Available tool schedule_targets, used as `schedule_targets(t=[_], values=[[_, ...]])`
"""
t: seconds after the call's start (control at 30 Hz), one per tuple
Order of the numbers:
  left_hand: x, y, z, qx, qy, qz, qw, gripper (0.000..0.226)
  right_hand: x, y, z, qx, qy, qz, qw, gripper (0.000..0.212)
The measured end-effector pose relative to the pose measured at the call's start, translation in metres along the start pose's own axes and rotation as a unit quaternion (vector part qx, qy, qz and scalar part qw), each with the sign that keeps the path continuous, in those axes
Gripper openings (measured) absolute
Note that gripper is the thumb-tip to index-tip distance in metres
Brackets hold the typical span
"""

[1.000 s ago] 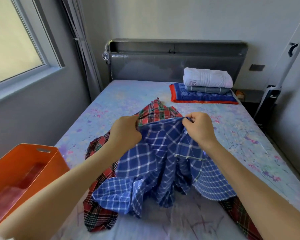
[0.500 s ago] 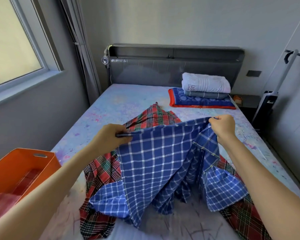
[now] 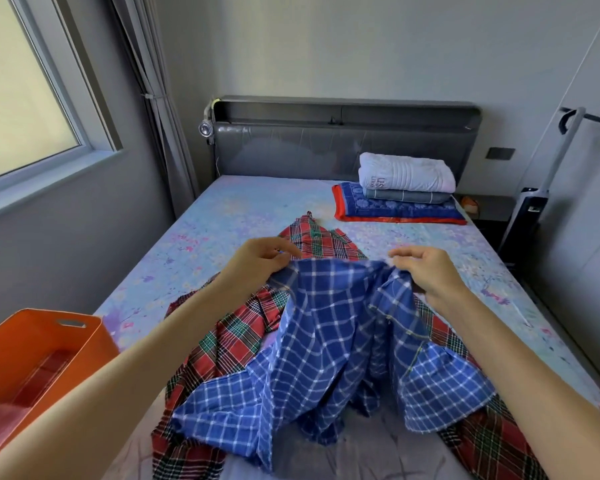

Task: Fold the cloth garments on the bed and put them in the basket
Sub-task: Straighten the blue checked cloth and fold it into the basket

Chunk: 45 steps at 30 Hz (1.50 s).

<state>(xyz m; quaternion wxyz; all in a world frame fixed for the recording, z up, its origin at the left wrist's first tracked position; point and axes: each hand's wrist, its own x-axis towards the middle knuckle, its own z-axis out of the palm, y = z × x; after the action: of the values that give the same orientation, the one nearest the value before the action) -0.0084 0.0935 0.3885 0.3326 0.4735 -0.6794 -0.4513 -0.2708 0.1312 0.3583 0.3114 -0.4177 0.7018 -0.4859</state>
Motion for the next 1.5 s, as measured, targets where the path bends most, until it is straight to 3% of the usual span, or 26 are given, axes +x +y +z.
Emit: schedule_targets(t=[0.1,0.17,0.27,0.37,0.4,0.5,0.6,0.7,0.77,0.83,0.9,1.03,1.2,1.27,1.37,1.43,1.5], values=[[0.001,0.009,0.016,0.143,-0.056,0.038,0.987,0.032,-0.035,-0.021,0.01,0.048,-0.062,-0.024,0.997,0.016],[-0.004,0.015,0.028,0.172,-0.093,0.049,0.979,0.031,-0.049,-0.029,0.019,0.091,-0.07,-0.015,0.993,0.012],[-0.012,0.018,0.037,0.126,-0.143,0.06,0.98,0.019,-0.054,-0.037,0.027,0.144,-0.052,0.001,0.988,0.012],[-0.017,0.017,0.037,0.07,-0.195,0.056,0.977,0.055,-0.056,-0.04,0.033,0.162,-0.032,0.012,0.986,0.011],[-0.018,0.016,0.038,0.069,-0.196,0.063,0.976,0.055,-0.056,-0.04,0.034,0.155,-0.027,0.011,0.988,0.011],[-0.014,0.019,0.036,0.091,-0.157,0.1,0.978,0.025,-0.058,-0.039,0.032,0.118,-0.072,-0.019,0.99,0.014],[-0.014,0.024,0.021,0.117,-0.152,0.123,0.974,0.019,-0.066,-0.036,0.02,0.011,-0.193,-0.1,0.976,0.03],[-0.019,0.028,0.0,0.178,-0.167,0.163,0.956,0.021,-0.069,-0.016,0.013,-0.232,-0.283,-0.204,0.908,0.034],[-0.024,0.025,-0.01,0.25,-0.173,0.195,0.933,0.024,-0.071,0.005,0.018,-0.353,-0.243,-0.316,0.846,0.034],[-0.03,0.015,-0.018,0.323,-0.182,0.198,0.907,0.022,-0.079,0.021,0.028,-0.328,-0.224,-0.409,0.821,0.038],[-0.035,-0.002,-0.025,0.385,-0.195,0.181,0.884,0.021,-0.085,0.035,0.04,-0.293,-0.276,-0.434,0.806,0.032],[-0.045,-0.05,-0.042,0.461,-0.198,0.114,0.857,0.027,-0.085,0.074,0.066,-0.321,-0.408,-0.356,0.777,0.03],[-0.066,-0.122,-0.063,0.532,-0.17,0.013,0.83,0.029,-0.08,0.133,0.087,-0.526,-0.414,-0.421,0.612,0.027],[-0.078,-0.15,-0.08,0.554,-0.152,-0.031,0.818,0.019,-0.081,0.152,0.089,-0.589,-0.406,-0.404,0.571,0.016],[-0.101,-0.193,-0.106,0.568,-0.136,-0.084,0.807,0.005,-0.076,0.192,0.08,-0.687,-0.403,-0.304,0.523,0.027],[-0.12,-0.219,-0.116,0.569,-0.122,-0.105,0.807,0.011,-0.073,0.218,0.068,-0.739,-0.413,-0.224,0.483,0.025],[-0.136,-0.242,-0.119,0.576,-0.104,-0.128,0.801,0.013,-0.074,0.238,0.06,-0.756,-0.429,-0.163,0.467,0.019]])
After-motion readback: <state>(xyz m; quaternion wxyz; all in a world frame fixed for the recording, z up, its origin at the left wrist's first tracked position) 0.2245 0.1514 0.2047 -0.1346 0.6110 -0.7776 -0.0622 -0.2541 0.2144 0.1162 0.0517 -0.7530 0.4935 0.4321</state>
